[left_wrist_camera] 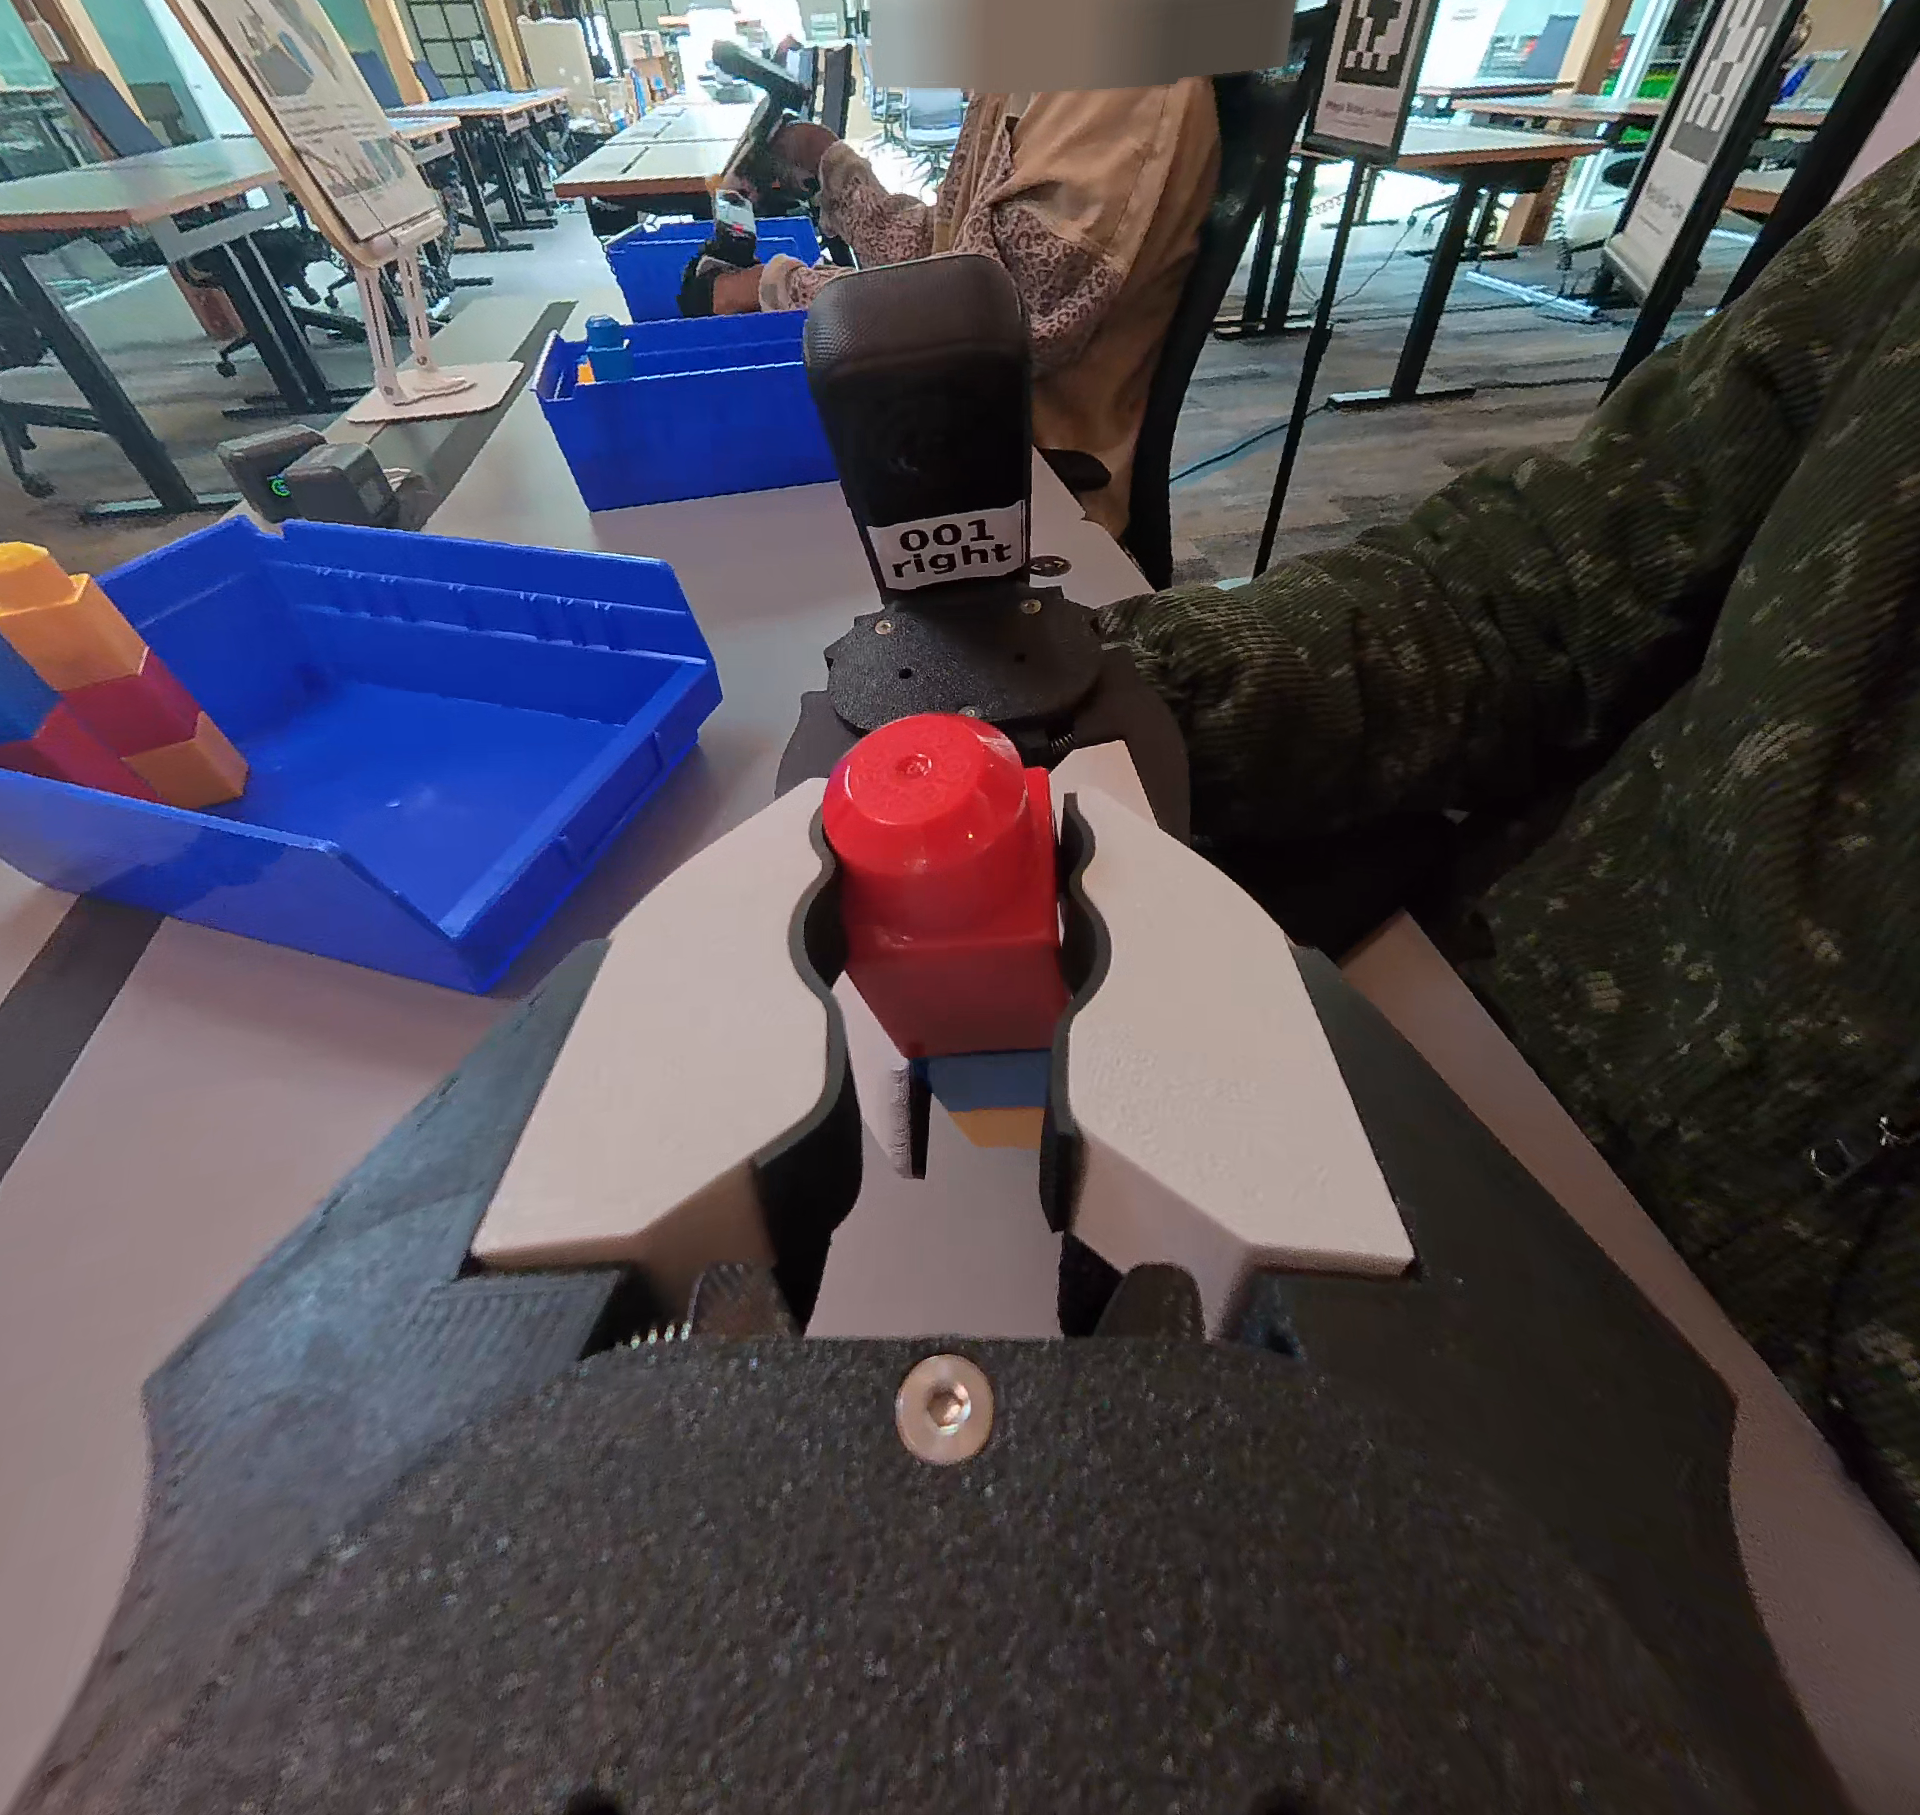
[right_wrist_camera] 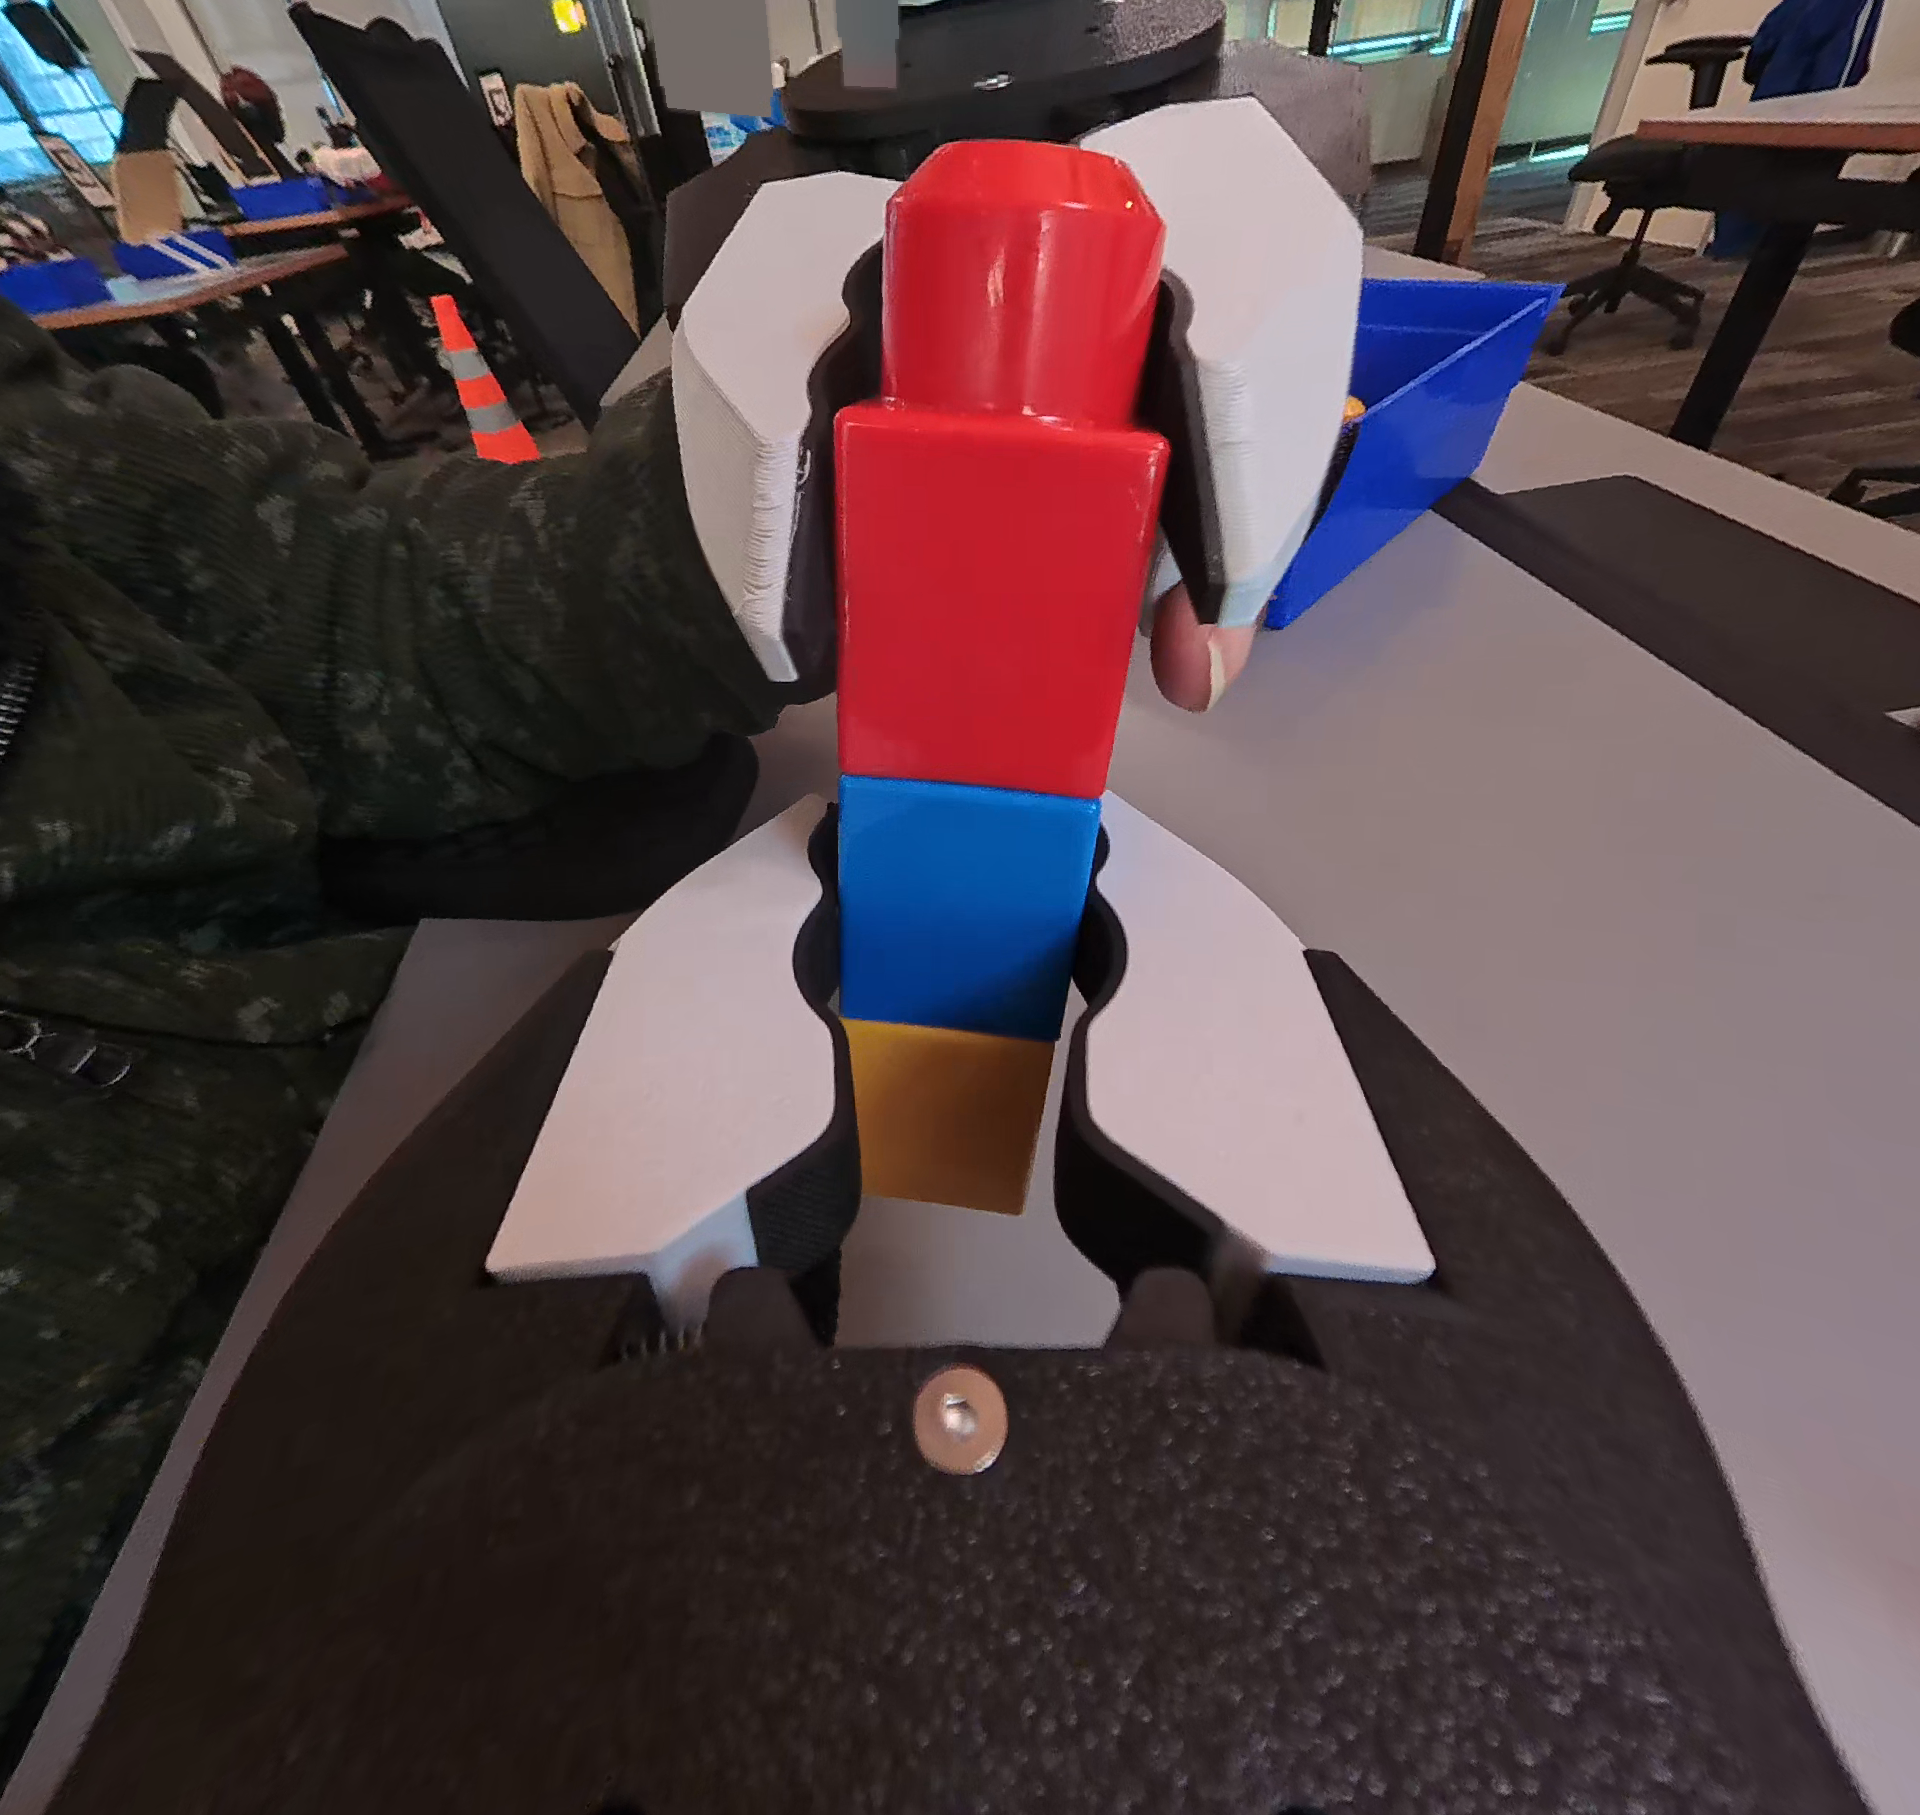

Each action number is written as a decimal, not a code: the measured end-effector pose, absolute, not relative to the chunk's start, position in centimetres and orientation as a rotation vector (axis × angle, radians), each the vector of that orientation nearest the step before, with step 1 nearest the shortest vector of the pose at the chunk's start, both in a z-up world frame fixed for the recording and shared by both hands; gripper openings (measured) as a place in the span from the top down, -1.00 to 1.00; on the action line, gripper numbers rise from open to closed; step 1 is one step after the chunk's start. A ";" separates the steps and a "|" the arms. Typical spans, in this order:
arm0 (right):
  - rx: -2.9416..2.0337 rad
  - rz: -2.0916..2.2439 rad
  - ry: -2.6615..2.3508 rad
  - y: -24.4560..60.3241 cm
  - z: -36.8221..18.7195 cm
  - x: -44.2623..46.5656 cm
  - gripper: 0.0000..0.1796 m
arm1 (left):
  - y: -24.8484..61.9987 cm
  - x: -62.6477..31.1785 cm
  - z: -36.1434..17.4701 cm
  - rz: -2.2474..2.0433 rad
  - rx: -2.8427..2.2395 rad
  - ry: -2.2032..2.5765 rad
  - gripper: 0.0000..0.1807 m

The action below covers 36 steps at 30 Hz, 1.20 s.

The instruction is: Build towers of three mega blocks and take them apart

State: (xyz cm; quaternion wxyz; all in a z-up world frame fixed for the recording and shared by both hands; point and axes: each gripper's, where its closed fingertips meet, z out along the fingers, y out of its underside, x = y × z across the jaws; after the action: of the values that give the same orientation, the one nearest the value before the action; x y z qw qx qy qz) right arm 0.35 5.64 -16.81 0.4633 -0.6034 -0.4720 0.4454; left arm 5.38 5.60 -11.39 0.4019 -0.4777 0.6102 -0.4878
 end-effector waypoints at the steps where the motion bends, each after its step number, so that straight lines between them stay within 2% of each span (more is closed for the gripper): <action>1: -1.485 1.101 -1.159 5.6 -16.8 0.3 0.53 | 5.6 5.4 -11.4 -1.237 -1.205 1.542 0.57; 36: -1.501 1.125 -1.119 6.2 -16.9 0.6 0.54 | 6.3 5.7 -11.4 -1.260 -1.178 1.473 0.58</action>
State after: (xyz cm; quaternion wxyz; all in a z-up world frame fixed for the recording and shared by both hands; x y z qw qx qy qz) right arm 0.62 6.23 -16.92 0.4606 -0.6101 -0.4548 0.4570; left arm 5.71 6.27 -11.36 0.4229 -0.4706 0.5885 -0.5033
